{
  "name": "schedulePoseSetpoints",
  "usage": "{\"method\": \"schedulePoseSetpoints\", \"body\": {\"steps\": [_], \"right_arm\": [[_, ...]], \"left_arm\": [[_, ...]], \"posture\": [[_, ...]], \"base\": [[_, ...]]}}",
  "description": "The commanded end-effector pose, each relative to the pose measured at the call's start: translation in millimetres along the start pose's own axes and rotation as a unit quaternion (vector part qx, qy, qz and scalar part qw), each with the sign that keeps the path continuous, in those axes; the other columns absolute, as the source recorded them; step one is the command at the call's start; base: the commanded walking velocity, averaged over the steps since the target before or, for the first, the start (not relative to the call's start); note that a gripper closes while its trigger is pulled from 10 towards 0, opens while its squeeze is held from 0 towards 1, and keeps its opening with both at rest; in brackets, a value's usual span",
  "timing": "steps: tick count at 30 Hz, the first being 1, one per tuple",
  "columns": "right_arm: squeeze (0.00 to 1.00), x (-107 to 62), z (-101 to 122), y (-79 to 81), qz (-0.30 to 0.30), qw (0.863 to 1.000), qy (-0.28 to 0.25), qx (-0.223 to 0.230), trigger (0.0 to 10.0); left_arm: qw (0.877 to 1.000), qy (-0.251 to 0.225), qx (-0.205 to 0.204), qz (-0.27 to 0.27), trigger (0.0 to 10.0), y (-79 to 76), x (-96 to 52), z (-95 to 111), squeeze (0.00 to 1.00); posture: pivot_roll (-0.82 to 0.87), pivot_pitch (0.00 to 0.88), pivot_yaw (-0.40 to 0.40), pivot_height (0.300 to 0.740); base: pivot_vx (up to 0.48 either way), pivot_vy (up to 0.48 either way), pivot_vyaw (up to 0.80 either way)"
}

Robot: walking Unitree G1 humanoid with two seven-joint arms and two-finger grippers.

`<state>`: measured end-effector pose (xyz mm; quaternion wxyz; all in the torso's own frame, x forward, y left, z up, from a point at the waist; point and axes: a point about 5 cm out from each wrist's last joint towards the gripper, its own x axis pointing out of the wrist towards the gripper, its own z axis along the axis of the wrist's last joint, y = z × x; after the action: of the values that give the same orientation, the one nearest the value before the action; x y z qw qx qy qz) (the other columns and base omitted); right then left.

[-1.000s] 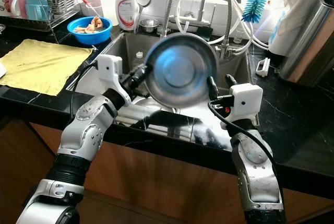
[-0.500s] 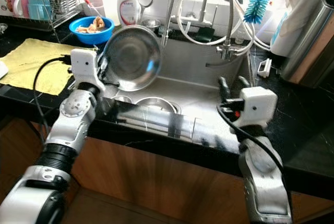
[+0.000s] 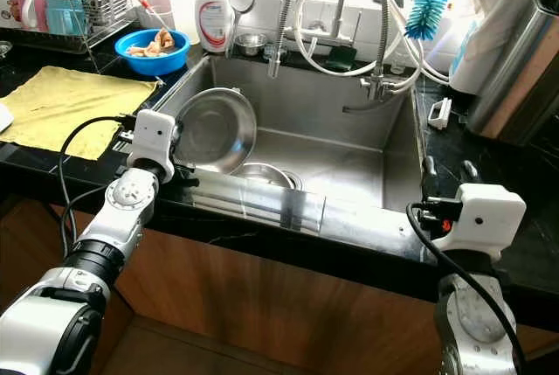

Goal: Kitchen organization

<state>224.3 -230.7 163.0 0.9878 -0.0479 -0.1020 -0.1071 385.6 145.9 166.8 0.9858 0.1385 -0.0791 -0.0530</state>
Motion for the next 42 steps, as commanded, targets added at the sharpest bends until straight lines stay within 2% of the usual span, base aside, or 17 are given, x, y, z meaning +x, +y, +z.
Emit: {"method": "schedulePoseSetpoints", "body": {"steps": [1,5,6,7,19,21,25,27,28,29,33,34,35,36,37,38,42], "right_arm": [[0.00,-3.7,-2,-0.4,-0.008,1.000,0.004,0.000,10.0],[0.00,-4.6,-5,3.0,-0.016,1.000,0.014,0.009,10.0],[0.00,-3.9,-6,4.5,-0.015,1.000,0.015,0.011,10.0],[0.00,-3.2,-6,6.0,-0.014,1.000,0.015,0.013,10.0],[0.00,2.5,-10,17.0,-0.001,0.999,0.020,0.027,10.0],[0.00,2.8,-11,17.6,0.001,0.999,0.022,0.029,10.0],[0.00,4.7,-11,17.1,0.000,0.999,0.021,0.033,10.0],[0.00,4.8,-12,17.0,-0.001,0.999,0.023,0.039,10.0],[0.00,5.1,-13,17.1,-0.001,0.999,0.026,0.042,10.0],[0.00,5.5,-13,17.4,0.001,0.999,0.026,0.044,10.0],[0.00,6.0,-13,18.8,0.003,0.999,0.027,0.044,10.0],[0.00,6.1,-13,19.5,0.005,0.999,0.028,0.045,10.0],[0.00,6.2,-13,20.1,0.007,0.998,0.029,0.048,10.0],[0.00,6.2,-13,20.3,0.007,0.998,0.029,0.049,10.0],[0.00,6.4,-13,20.5,0.007,0.998,0.029,0.050,10.0],[0.00,6.8,-14,21.0,0.009,0.998,0.031,0.051,10.0],[0.00,8.1,-14,21.5,0.013,0.998,0.032,0.053,10.0]], "left_arm": [[1.000,-0.015,0.004,-0.009,10.0,-3.2,4.3,8,0.00],[1.000,-0.018,0.002,-0.016,10.0,-5.6,4.8,7,0.00],[1.000,-0.018,0.002,-0.017,10.0,-6.1,5.0,7,0.85],[1.000,-0.018,0.002,-0.020,10.0,-6.6,5.1,7,1.00],[0.999,-0.021,0.000,-0.049,10.0,-13.2,3.2,5,1.00],[0.998,-0.018,-0.011,-0.052,10.0,-13.9,3.2,4,1.00],[0.996,-0.012,-0.045,-0.071,10.0,-15.1,4.3,4,1.00],[0.995,-0.003,-0.076,-0.069,10.0,-14.1,5.3,4,1.00],[0.991,0.011,-0.109,-0.076,10.0,-14.5,6.4,2,1.00],[0.989,0.016,-0.124,-0.080,10.0,-14.6,7.1,2,1.00],[0.986,0.023,-0.145,-0.078,10.0,-12.8,8.1,2,1.00],[0.979,0.040,-0.174,-0.095,10.0,-15.7,8.2,-1,1.00],[0.974,0.044,-0.188,-0.118,10.0,-18.9,7.9,-1,0.89],[0.973,0.043,-0.189,-0.123,10.0,-19.3,7.9,0,0.89],[0.971,0.045,-0.198,-0.128,10.0,-20.1,7.7,-1,0.00],[0.965,0.051,-0.218,-0.135,10.0,-21.2,7.5,-1,0.00],[0.960,0.053,-0.245,-0.127,10.0,-17.4,9.0,0,0.00]], "posture": [[0.02,0.000,-0.013,0.740],[0.03,0.000,-0.013,0.740],[0.03,0.000,-0.014,0.740],[0.03,0.000,-0.014,0.740],[0.04,0.000,-0.018,0.740],[0.05,0.000,-0.018,0.740],[0.04,0.000,-0.015,0.740],[0.04,0.000,-0.015,0.740],[0.05,0.000,-0.014,0.740],[0.05,0.000,-0.015,0.740],[0.05,0.000,-0.015,0.740],[0.05,0.000,-0.015,0.740],[0.05,0.000,-0.015,0.740],[0.05,0.000,-0.015,0.740],[0.05,0.000,-0.015,0.740],[0.05,0.000,-0.015,0.740],[0.05,0.000,-0.015,0.740]], "base": [[0.000,0.000,0.00],[0.000,0.000,0.00],[0.000,0.000,0.00],[0.000,0.000,0.00],[0.000,0.000,0.00],[0.000,0.000,0.00],[0.000,0.000,0.00],[0.000,0.000,0.00],[0.000,0.000,0.00],[0.000,0.000,0.00],[0.000,0.000,0.00],[0.000,0.000,0.00],[0.000,0.000,0.00],[0.000,0.000,0.00],[0.000,0.000,0.00],[0.000,0.000,0.00],[0.000,0.000,0.00]]}}
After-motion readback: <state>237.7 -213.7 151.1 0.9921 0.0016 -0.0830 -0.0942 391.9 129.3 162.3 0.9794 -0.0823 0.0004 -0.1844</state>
